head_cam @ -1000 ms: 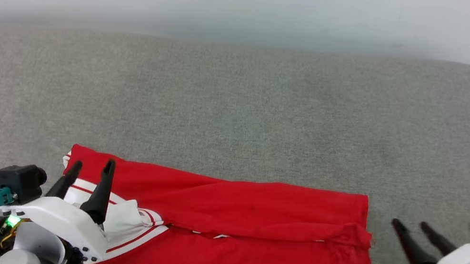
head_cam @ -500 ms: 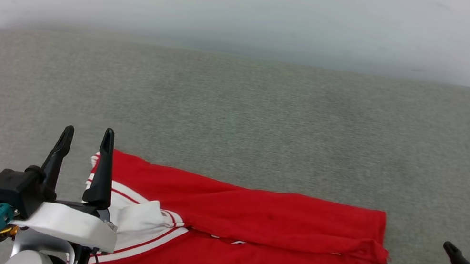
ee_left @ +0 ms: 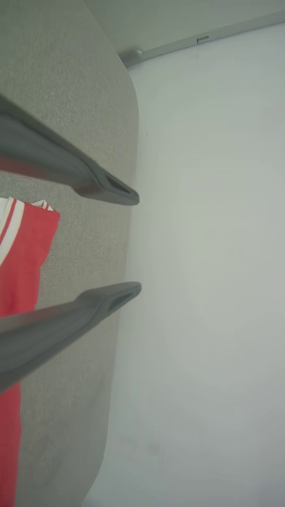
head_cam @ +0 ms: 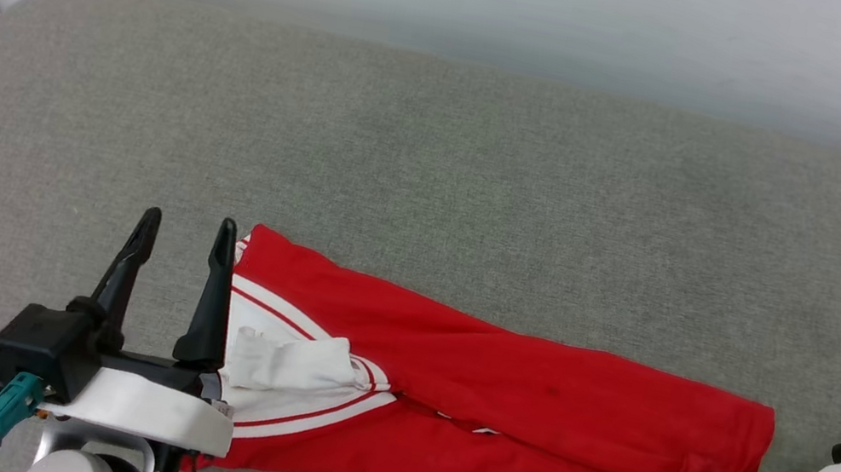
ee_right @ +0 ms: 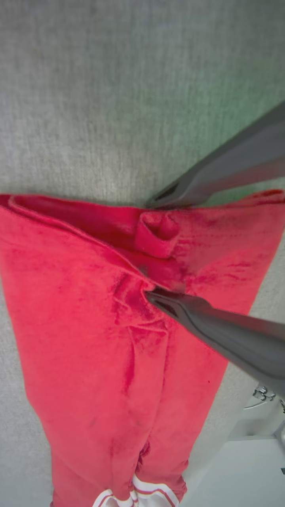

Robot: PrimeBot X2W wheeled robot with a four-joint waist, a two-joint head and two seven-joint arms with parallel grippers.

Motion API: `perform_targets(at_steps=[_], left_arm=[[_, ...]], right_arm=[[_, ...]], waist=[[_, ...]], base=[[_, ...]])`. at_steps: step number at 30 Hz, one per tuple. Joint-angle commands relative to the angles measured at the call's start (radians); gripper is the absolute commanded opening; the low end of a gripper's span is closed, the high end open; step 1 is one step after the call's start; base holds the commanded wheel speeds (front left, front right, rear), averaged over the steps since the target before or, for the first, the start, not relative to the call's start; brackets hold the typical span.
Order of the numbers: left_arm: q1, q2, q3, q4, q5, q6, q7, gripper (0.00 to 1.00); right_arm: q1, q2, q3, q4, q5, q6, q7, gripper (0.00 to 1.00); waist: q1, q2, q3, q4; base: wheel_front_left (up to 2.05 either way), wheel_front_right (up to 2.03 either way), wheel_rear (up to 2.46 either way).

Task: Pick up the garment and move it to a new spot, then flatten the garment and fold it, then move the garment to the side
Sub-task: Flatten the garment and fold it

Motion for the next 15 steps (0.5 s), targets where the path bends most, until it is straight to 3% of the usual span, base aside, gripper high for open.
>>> perform_targets(at_steps=[1,5,6,7,8,15], left_arm=[[-0.014,-0.004,-0.001,-0.004,0.007,0.006,-0.003,1.00],[-0.018,-0.006,-0.004,0.001,0.008,0.005,-0.005,1.00],[-0.018,-0.007,-0.006,0.003,0.008,0.004,-0.005,1.00],[-0.019,-0.008,-0.007,0.004,0.008,0.004,-0.005,1.00],[-0.020,-0.009,-0.008,0.007,0.008,0.004,-0.005,1.00],[-0.003,-0.007,-0.018,0.027,0.002,0.006,0.005,1.00]], right_arm=[[-0.013,0.005,0.011,0.027,0.016,0.000,0.015,1.00],[-0.018,0.012,0.068,0.087,0.038,0.000,0.050,1.00],[-0.022,0.011,0.079,0.096,0.040,0.000,0.054,0.76],[-0.028,0.007,0.091,0.102,0.039,0.000,0.055,0.29],[-0.036,0.005,0.099,0.103,0.042,0.000,0.047,0.00],[-0.085,-0.043,0.141,0.073,0.045,0.000,0.008,0.00]], waist=[[0.0000,0.0000,0.015,0.012],[0.0000,0.0000,0.023,0.014],[0.0000,0.0000,0.024,0.014],[0.0000,0.0000,0.025,0.012],[0.0000,0.0000,0.023,0.010],[0.0000,0.0000,-0.011,-0.013]], base=[[0.00,0.00,0.00],[0.00,0.00,0.00],[0.00,0.00,0.00],[0.00,0.00,0.00],[0.00,0.00,0.00],[0.00,0.00,0.00]])
